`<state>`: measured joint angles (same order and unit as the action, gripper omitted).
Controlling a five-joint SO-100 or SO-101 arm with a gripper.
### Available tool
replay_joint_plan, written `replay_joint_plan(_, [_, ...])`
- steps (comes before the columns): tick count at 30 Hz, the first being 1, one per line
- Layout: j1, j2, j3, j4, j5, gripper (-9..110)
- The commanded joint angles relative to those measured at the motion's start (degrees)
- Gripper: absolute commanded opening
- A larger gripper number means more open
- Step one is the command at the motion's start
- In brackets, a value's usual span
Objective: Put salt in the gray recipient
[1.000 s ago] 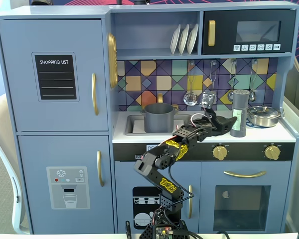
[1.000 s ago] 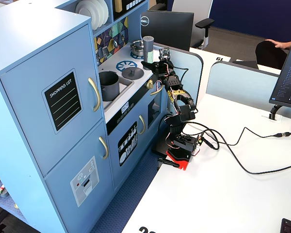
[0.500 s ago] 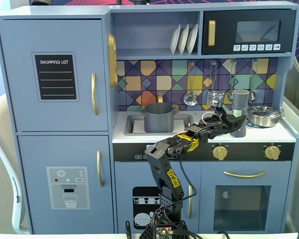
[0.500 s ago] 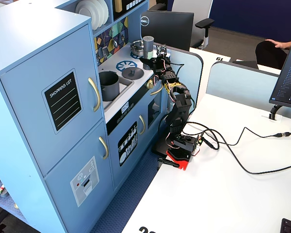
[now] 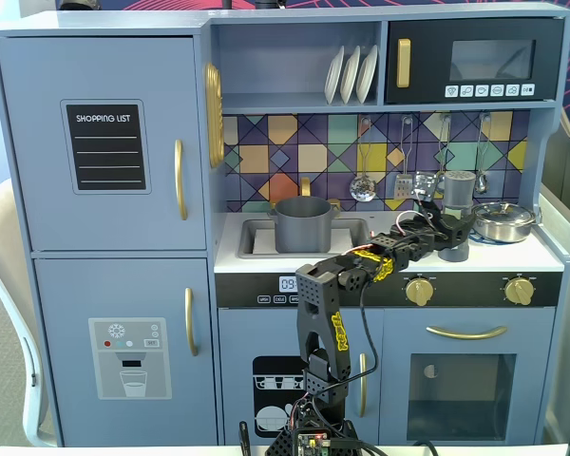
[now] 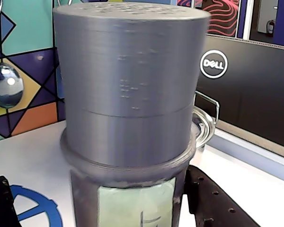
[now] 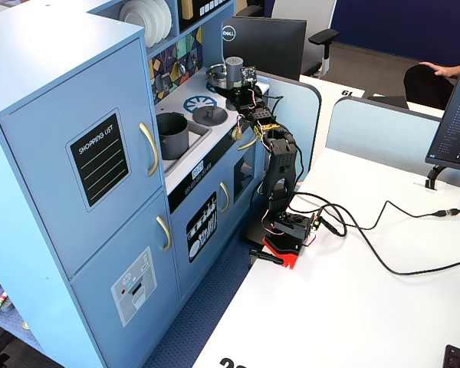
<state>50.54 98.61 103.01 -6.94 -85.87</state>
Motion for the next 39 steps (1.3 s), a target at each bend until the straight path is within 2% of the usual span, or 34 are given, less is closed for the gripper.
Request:
replay_joint_plan(1, [-0.62, -1.76, -7.47, -1.49, 0.09, 49])
replay_joint_plan(13, [-1.05, -9.58, -16.44, -1.76, -0.09, 44])
replay_joint_plan(17, [-1.58, -10.02, -16.87, -1.58, -0.53, 28])
replay_joint_plan(22, [-2.55, -9.93, -16.79, -1.76, -0.7, 1])
replay_joint_plan(30, [-2.9, -8.44, -17.05, -2.37, 1.58, 0])
replay_joint_plan(39, [-7.21, 1.14, -19.34, 7.21, 14.15, 0])
